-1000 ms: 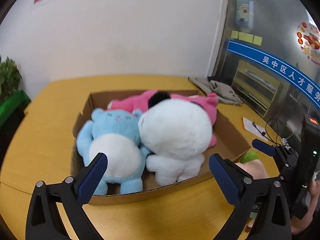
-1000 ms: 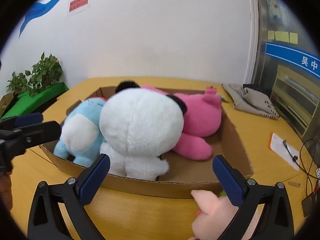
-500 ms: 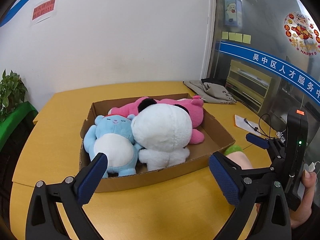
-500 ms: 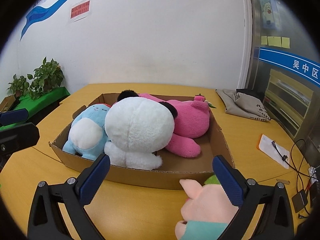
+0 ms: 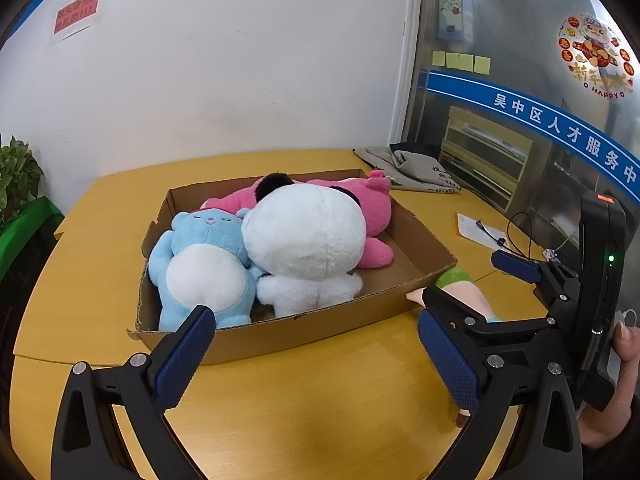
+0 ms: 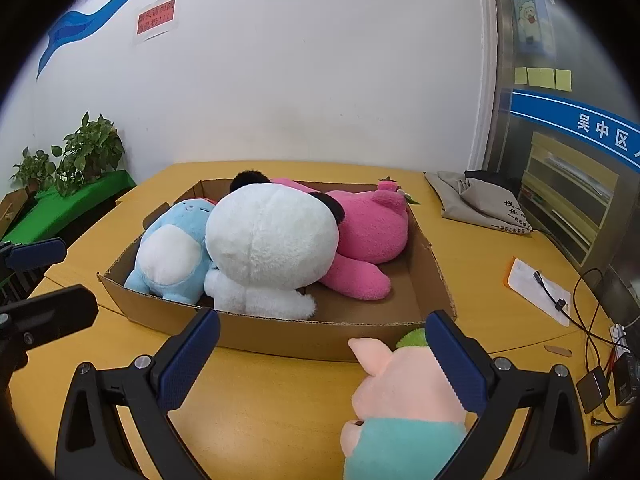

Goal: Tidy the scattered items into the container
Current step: 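Move both grippers back over the pink pig plush with teal body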

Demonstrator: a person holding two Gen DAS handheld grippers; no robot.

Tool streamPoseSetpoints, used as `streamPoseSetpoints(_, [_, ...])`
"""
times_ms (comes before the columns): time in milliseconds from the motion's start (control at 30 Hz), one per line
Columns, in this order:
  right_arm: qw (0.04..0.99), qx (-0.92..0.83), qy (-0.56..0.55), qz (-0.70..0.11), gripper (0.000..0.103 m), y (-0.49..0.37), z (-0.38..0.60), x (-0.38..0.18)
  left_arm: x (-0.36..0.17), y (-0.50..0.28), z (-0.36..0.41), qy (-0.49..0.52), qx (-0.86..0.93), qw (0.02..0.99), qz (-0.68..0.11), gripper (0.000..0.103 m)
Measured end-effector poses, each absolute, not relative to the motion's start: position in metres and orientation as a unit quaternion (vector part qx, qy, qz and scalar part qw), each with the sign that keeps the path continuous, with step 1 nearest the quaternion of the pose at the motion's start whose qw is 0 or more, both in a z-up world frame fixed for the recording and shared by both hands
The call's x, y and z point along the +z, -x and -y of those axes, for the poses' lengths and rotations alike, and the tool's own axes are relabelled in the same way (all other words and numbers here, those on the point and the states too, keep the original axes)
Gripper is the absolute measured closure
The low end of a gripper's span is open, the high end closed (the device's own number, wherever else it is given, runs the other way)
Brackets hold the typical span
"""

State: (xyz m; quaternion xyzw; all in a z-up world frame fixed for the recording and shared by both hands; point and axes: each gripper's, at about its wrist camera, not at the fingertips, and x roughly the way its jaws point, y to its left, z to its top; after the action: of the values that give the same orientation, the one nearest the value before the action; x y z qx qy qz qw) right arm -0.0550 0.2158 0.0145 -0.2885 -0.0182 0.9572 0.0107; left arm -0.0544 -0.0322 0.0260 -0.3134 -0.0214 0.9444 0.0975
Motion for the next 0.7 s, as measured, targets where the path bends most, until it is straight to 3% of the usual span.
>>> streamPoseSetpoints(700, [0.012, 0.956, 0.293, 0.017, 0.001, 0.0486, -0.2209, 0.0103, 0.0159, 0.0542, 0.0262, 0.326, 0.939, 0.106, 0.03, 0.0])
